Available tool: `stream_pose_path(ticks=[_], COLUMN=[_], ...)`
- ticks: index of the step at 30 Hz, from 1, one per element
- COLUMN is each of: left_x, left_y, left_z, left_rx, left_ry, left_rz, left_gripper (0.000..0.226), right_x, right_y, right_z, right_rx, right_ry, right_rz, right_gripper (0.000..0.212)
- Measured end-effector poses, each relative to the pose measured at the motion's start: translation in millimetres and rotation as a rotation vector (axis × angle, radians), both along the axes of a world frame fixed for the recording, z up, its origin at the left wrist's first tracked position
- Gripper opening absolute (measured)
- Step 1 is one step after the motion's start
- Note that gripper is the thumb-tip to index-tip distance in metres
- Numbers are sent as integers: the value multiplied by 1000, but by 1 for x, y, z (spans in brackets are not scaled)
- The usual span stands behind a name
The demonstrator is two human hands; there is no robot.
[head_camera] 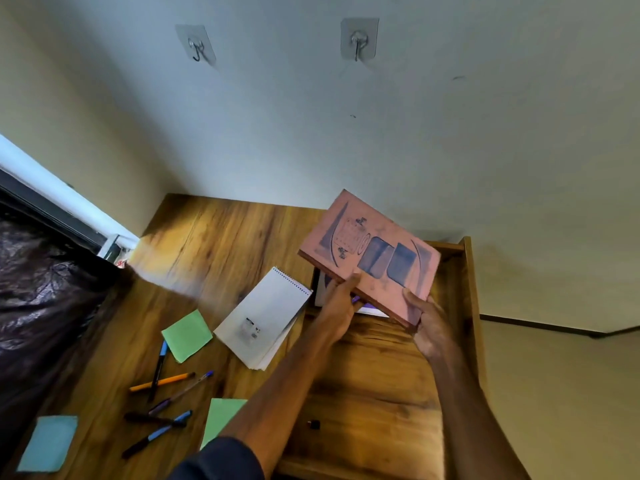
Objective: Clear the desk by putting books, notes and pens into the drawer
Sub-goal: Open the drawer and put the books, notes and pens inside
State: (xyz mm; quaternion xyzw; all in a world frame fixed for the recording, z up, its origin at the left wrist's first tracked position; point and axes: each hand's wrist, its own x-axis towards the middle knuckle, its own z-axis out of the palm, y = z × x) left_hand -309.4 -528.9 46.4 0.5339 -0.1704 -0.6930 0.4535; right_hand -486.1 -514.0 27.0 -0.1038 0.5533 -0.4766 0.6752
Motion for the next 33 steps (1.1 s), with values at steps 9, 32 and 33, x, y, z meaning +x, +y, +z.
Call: stream_pose_path(ticks=[9, 32, 33], left_x=[2, 13, 12], left_y=[14, 18, 17], left_z=[-47, -63, -62], left_rx=[178, 290, 287], left_ry=[-488, -414, -404], left_rz=[-566, -441, -446], left_gripper=[49, 62, 61], right_x=[-47, 25, 19], right_y=[-12, -73, -73], right_z=[11, -74, -77], right_rx=[-41, 55, 73], right_ry=[425, 561, 572], right_rz=[-39, 236, 234], right_gripper=[40, 33, 34])
